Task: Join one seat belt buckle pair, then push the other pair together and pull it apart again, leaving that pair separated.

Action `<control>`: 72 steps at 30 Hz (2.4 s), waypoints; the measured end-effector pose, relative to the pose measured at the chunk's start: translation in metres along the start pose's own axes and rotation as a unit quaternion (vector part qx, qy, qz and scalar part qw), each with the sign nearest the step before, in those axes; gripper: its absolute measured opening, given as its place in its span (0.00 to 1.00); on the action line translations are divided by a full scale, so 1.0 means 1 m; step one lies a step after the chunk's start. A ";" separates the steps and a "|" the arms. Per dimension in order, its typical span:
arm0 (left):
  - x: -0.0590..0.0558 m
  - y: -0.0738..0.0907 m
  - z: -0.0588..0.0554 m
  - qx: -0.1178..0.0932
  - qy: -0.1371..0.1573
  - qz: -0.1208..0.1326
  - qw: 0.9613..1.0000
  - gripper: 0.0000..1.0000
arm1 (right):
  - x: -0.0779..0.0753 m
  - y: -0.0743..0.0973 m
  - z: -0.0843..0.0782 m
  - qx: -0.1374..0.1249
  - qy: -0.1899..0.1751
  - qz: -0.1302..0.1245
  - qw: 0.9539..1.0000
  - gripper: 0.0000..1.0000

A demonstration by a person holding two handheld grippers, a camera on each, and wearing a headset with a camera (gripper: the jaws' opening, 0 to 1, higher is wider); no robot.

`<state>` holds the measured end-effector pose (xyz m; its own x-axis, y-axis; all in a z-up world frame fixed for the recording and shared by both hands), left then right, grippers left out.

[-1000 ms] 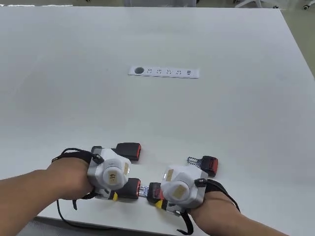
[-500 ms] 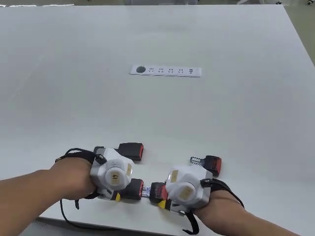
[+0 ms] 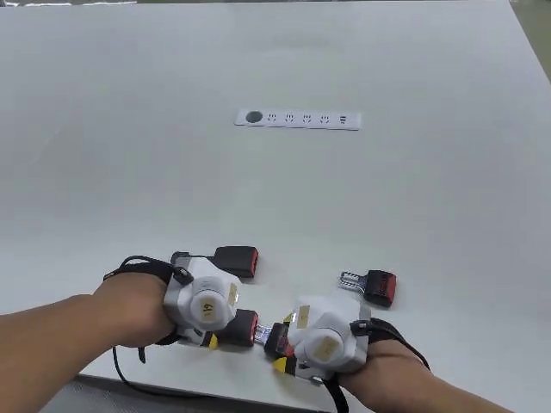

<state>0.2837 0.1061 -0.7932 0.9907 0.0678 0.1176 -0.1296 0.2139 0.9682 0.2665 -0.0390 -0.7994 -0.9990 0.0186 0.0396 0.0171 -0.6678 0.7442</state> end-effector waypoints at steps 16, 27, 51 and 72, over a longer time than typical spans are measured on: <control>0.001 0.000 0.000 -0.003 -0.011 -0.006 1.000 0.31 | -0.008 0.000 -0.006 0.012 0.017 0.027 0.999 0.33; 0.003 -0.001 0.000 -0.004 -0.028 -0.013 1.000 0.31 | -0.014 -0.002 -0.003 0.027 0.040 0.044 0.998 0.31; 0.006 -0.001 -0.002 -0.005 -0.041 -0.019 0.999 0.31 | -0.021 -0.009 0.006 0.035 0.049 0.059 0.996 0.29; 0.007 -0.002 -0.003 0.006 -0.058 -0.018 0.998 0.31 | -0.023 -0.017 0.019 0.029 0.062 0.068 0.995 0.29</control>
<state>0.2907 0.1087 -0.7945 0.9928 -0.0535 0.1073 -0.0945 0.2024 0.9747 0.2896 -0.0145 -0.8002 -0.9846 -0.1634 0.0617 0.1503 -0.6131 0.7755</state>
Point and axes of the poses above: the centre of the closed fingertips' face, and the gripper's own axes: y roughly backward along the fingers, x roughly to its left, z roughly out of its top, the point moved 7 cm from there along y, roughly backward along the fingers, and after that the axes turned 6 degrees about z, right-handed, at the moved point
